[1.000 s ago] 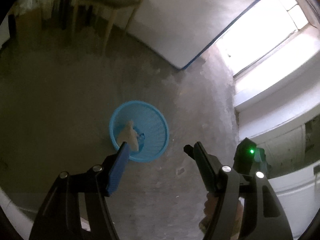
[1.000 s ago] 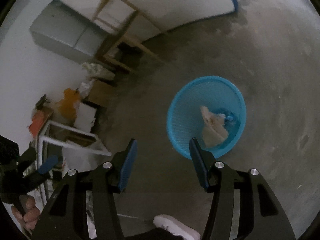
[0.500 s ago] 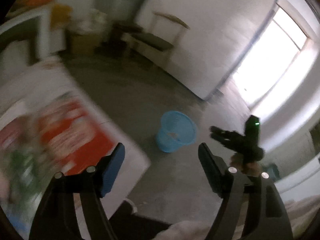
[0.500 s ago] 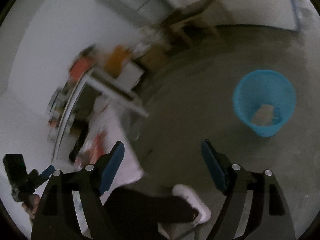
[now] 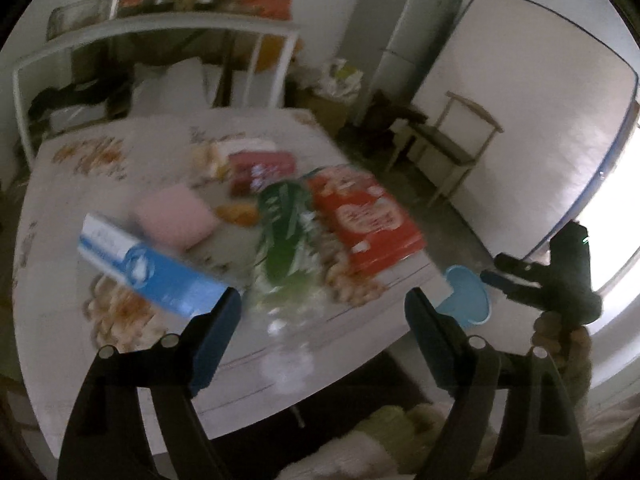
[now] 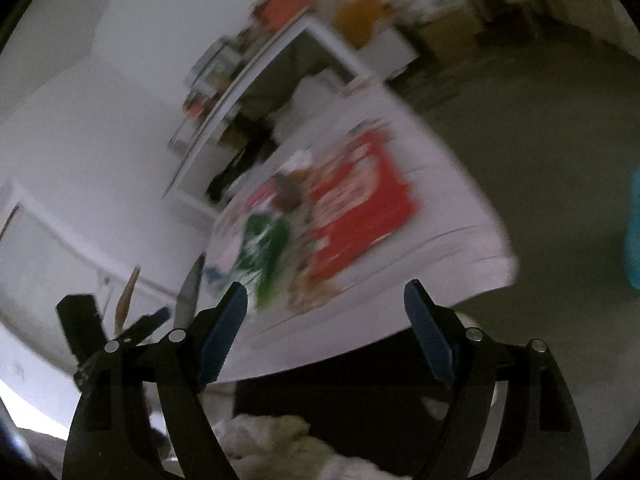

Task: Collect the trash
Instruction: 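Return both tools to the table toward the green-labelled bottle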

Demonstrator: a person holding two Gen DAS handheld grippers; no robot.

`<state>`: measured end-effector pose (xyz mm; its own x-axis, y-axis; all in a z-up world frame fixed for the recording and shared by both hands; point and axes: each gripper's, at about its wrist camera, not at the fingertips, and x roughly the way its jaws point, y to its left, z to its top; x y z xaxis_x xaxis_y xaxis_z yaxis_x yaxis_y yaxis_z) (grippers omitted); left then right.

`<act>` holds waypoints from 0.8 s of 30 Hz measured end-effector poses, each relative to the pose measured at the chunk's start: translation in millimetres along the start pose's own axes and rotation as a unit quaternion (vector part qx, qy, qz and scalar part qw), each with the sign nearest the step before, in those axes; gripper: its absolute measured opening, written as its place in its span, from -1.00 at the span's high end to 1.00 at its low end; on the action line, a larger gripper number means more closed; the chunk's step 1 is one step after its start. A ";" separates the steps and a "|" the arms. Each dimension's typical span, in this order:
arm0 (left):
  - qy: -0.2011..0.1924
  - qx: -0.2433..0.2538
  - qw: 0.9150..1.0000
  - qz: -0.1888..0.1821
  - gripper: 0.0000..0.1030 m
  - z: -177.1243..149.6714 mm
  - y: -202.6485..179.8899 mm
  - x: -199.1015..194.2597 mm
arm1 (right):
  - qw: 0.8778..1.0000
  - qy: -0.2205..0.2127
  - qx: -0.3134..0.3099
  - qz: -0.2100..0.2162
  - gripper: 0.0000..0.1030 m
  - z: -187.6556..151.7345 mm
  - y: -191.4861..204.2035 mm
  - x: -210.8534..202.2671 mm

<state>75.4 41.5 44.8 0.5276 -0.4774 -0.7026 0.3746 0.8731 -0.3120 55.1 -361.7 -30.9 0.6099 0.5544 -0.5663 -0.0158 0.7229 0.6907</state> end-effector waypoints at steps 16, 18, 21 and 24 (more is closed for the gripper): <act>-0.022 -0.153 0.988 -0.018 -0.58 -37.2 90.8 6.2 | 0.994 0.100 -0.047 0.004 -0.50 -11.6 81.0 95.6; -0.028 -0.192 0.981 -0.013 -0.58 -34.1 109.7 6.1 | 0.993 0.106 -0.049 -0.001 -0.50 -12.3 87.8 108.7; -0.034 -0.227 0.973 0.001 -0.58 -25.2 131.0 10.0 | 0.992 0.115 -0.048 -0.010 -0.50 -12.9 95.2 127.5; -0.031 -0.249 0.968 0.003 -0.58 -17.1 142.3 18.5 | 0.992 0.120 -0.042 -0.020 -0.50 -13.1 98.2 138.6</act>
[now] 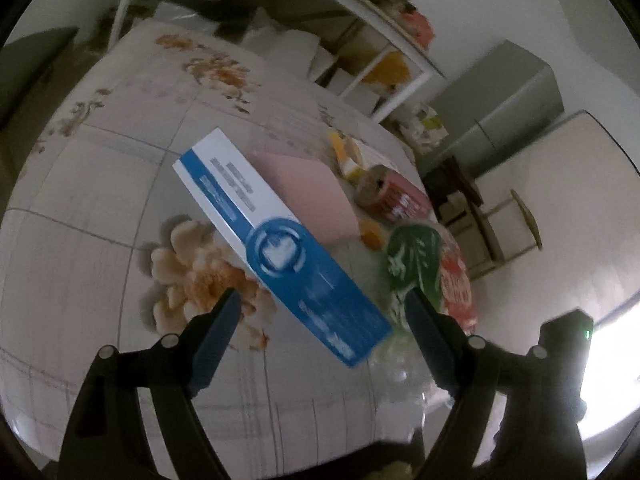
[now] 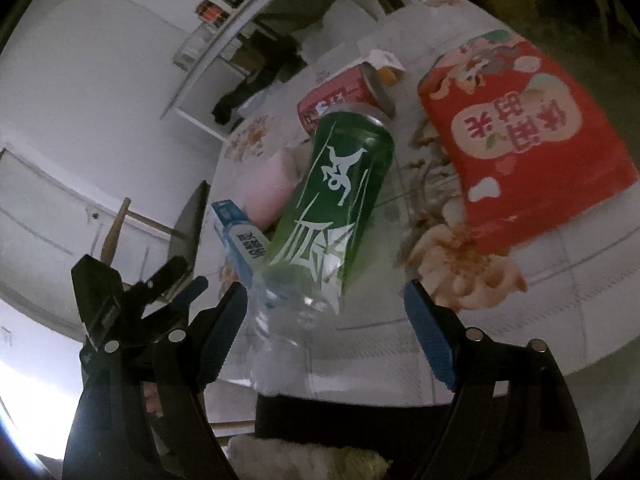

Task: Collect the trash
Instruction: 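Return both tools to the table toward the green-labelled bottle, then grasp the blue-white box with the left tool while the right tool grasps the green bottle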

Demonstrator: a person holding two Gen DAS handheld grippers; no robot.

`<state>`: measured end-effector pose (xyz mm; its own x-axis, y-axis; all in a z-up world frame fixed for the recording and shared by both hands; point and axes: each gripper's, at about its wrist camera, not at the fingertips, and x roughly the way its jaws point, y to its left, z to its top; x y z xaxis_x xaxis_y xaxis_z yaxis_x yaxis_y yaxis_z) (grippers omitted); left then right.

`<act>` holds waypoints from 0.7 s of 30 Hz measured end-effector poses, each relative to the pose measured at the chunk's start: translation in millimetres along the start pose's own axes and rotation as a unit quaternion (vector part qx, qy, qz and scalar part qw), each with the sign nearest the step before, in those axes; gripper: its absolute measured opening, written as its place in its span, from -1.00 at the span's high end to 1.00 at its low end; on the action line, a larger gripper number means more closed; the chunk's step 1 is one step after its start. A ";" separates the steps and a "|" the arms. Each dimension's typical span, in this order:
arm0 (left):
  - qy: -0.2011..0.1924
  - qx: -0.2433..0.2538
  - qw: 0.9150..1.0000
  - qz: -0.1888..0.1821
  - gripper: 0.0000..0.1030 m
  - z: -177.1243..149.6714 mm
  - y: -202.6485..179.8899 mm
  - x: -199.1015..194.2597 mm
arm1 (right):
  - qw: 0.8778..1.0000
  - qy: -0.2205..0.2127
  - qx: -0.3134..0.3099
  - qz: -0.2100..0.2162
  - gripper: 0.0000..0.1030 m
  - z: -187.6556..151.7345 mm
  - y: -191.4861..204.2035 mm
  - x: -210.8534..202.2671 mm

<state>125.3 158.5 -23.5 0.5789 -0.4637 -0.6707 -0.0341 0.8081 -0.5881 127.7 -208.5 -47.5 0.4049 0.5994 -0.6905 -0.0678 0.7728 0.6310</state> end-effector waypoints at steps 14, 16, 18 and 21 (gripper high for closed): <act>0.008 -0.062 0.997 0.034 -0.58 21.7 7.2 44.4 | 0.999 0.010 0.050 -0.015 -0.53 18.8 1.4 35.5; 0.008 -0.062 0.997 0.040 -0.58 21.4 6.6 47.6 | 0.998 0.012 0.055 -0.013 -0.53 20.7 0.9 41.5; 0.010 -0.064 0.997 0.044 -0.58 20.9 6.5 50.3 | 0.998 0.014 0.059 -0.015 -0.54 20.9 0.1 44.1; 0.006 -0.058 0.997 0.055 -0.58 18.4 4.6 52.5 | 0.998 0.016 0.059 -0.008 -0.54 21.4 0.6 47.9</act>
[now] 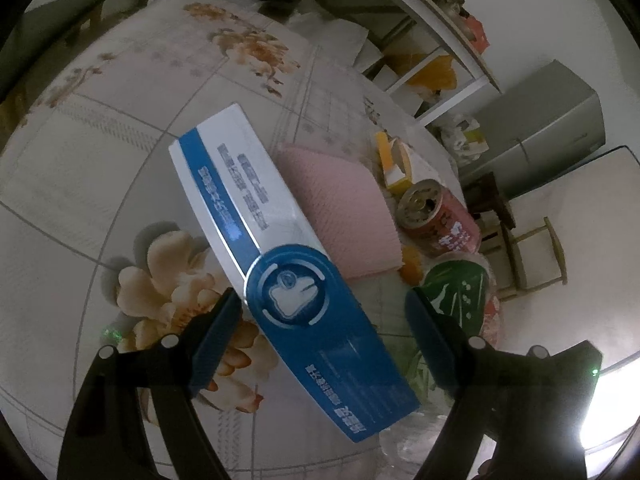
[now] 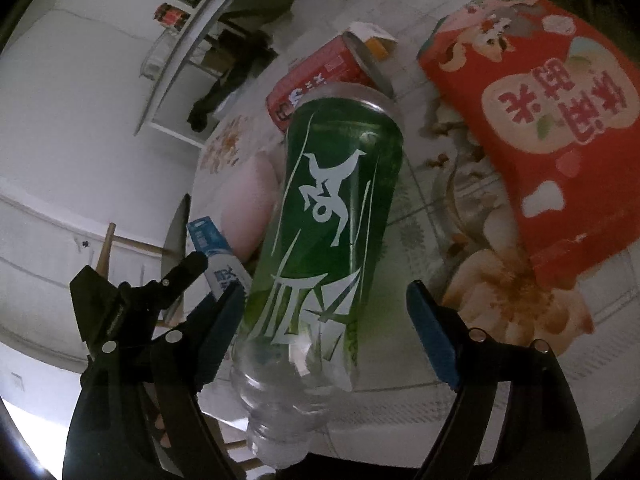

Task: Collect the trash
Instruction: 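Grasp the blue-white box with the left tool while the right tool grasps the green bottle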

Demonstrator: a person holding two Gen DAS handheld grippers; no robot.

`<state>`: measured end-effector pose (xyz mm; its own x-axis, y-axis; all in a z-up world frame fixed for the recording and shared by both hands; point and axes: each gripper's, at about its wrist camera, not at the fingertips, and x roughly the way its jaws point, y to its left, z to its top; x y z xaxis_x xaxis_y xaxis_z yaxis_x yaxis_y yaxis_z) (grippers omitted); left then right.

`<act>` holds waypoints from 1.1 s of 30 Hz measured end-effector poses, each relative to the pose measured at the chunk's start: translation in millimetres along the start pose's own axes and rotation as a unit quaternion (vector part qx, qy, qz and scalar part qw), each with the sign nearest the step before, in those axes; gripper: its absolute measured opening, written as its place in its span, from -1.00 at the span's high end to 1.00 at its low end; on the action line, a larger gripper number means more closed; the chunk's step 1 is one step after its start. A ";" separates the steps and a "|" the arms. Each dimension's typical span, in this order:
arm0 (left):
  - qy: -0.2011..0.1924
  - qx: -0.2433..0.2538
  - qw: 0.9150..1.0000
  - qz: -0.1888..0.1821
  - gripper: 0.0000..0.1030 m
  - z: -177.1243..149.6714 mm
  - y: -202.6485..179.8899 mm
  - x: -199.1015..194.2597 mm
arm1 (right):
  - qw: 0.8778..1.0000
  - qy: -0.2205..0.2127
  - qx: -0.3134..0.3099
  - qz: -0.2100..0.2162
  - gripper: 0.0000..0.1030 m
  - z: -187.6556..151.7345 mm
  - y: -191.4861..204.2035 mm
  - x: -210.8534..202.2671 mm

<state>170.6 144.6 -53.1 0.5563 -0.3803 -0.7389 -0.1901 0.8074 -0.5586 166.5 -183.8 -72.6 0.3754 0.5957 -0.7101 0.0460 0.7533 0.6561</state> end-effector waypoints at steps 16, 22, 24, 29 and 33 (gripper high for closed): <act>-0.002 0.042 0.999 0.009 -0.06 -15.5 16.6 -17.8 | 0.999 0.028 -0.037 0.016 -0.17 -2.2 2.2 -8.1; 0.041 0.105 0.993 0.026 -0.07 -28.0 21.0 -35.8 | 0.998 0.044 -0.043 0.008 -0.17 -7.5 -4.7 -20.6; 0.047 0.116 0.991 0.040 -0.07 -31.7 22.1 -41.5 | 0.998 0.043 -0.052 -0.001 -0.19 -9.6 -4.8 -25.5; 0.042 0.098 0.993 0.056 -0.27 -29.4 27.2 -40.7 | 0.997 0.028 -0.073 -0.026 -0.28 -11.9 3.6 -26.6; 0.047 0.110 0.990 0.068 -0.27 -29.8 20.5 -30.7 | 0.995 0.026 -0.093 -0.037 -0.40 -15.9 13.8 -22.7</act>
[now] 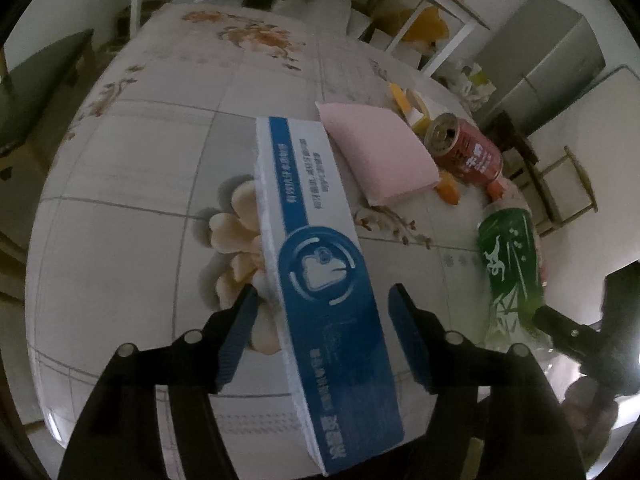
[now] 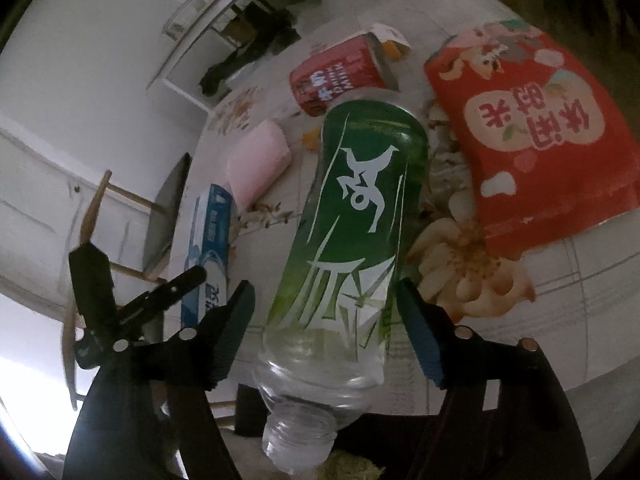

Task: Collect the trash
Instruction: 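Grasp the blue-white box with the left tool while the right tool grasps the green bottle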

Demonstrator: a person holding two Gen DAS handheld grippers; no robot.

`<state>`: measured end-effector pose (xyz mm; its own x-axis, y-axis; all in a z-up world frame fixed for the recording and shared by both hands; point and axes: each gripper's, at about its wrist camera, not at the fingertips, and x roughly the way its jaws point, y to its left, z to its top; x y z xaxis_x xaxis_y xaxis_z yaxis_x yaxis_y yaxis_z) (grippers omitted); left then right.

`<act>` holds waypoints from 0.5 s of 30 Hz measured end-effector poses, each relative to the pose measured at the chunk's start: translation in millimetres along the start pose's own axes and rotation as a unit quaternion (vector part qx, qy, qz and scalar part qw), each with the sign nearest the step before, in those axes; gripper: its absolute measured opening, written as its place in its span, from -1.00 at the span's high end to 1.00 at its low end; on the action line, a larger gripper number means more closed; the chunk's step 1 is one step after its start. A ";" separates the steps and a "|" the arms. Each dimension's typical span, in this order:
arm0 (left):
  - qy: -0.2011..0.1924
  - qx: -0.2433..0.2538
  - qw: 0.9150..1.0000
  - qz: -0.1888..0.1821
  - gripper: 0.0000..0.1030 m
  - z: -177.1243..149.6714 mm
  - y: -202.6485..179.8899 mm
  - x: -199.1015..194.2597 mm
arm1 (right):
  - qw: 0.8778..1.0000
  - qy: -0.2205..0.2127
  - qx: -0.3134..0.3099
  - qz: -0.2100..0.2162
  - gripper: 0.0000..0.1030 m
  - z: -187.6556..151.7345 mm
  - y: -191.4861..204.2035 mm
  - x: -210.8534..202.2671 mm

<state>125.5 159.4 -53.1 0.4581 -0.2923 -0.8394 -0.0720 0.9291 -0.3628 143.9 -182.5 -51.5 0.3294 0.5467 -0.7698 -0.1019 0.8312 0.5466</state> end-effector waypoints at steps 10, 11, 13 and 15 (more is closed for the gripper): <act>-0.045 0.046 0.996 0.067 -0.06 -2.9 -13.0 5.9 | 1.000 0.002 -0.017 -0.005 -0.34 -2.4 -0.6 18.9; -0.046 0.053 0.995 0.068 -0.05 -4.7 -14.3 4.9 | 1.000 0.003 -0.014 0.008 -0.29 -2.6 -2.1 19.0; -0.046 0.062 0.995 0.067 -0.04 -9.7 -16.7 2.7 | 1.000 0.003 -0.014 0.009 -0.26 -3.7 -5.2 15.3; -0.040 0.068 0.995 0.063 -0.04 -15.3 -19.8 1.0 | 1.000 0.004 -0.020 0.005 -0.21 -6.6 -6.6 10.8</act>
<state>113.8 137.2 -52.9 0.5233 -0.1570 -0.8376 -0.0152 0.9810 -0.1935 142.0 -181.4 -65.7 0.3200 0.5560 -0.7671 -0.1436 0.8288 0.5409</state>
